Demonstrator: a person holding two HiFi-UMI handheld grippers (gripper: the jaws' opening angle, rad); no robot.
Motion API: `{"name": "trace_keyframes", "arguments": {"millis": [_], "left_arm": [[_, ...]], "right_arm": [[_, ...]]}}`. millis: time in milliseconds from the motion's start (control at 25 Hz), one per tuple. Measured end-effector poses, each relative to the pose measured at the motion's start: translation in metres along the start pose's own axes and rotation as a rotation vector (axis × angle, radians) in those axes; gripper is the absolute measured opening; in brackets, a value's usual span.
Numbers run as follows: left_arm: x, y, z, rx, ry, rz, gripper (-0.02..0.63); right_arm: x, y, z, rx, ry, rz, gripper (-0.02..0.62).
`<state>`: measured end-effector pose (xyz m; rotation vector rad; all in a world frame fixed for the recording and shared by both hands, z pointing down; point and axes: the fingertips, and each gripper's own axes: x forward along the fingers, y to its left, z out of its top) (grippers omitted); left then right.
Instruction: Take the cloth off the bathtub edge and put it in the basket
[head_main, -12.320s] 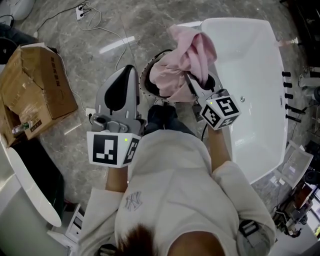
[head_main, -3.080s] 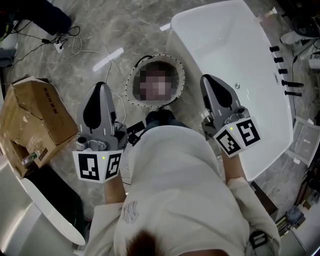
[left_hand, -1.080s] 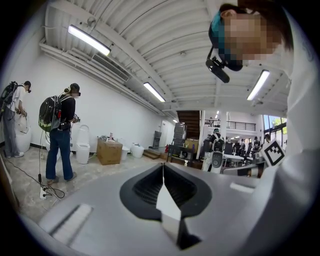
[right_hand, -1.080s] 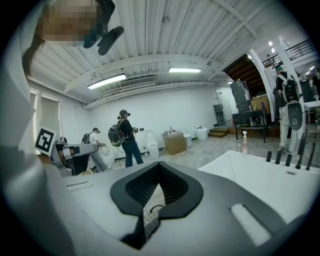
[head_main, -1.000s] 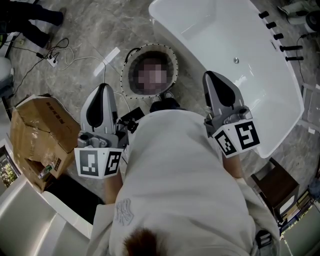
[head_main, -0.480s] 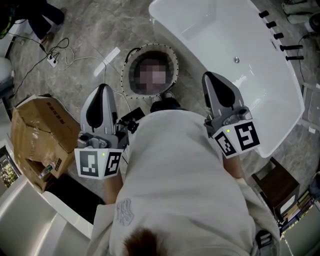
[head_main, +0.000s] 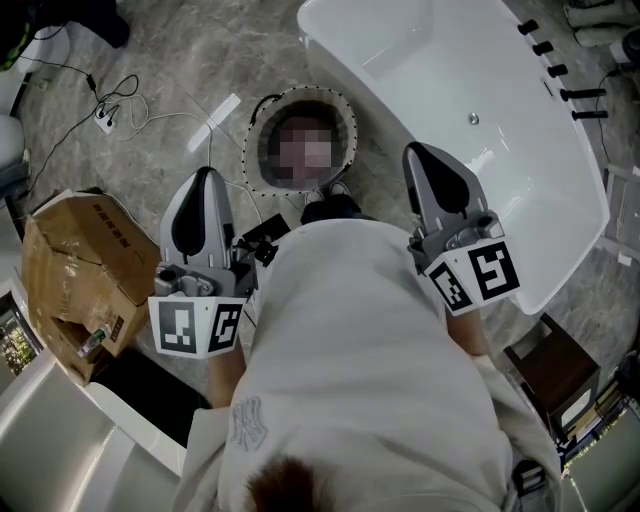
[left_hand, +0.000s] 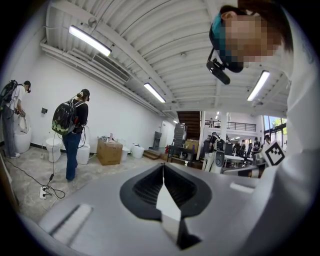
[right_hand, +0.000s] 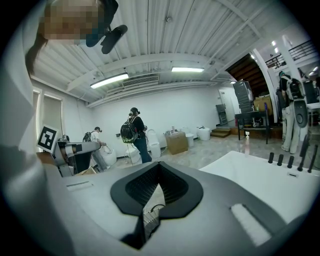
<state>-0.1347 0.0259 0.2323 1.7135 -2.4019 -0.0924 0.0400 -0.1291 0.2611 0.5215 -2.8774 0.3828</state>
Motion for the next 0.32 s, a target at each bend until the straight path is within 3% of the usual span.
{"name": "trace_keyframes", "arguments": {"millis": [320], "left_arm": [[-0.0012, -0.0016, -0.0003, -0.002, -0.002, -0.002, 0.049]], "right_arm": [[-0.0004, 0.0027, -0.0014, -0.001, 0.005, 0.012, -0.002]]}}
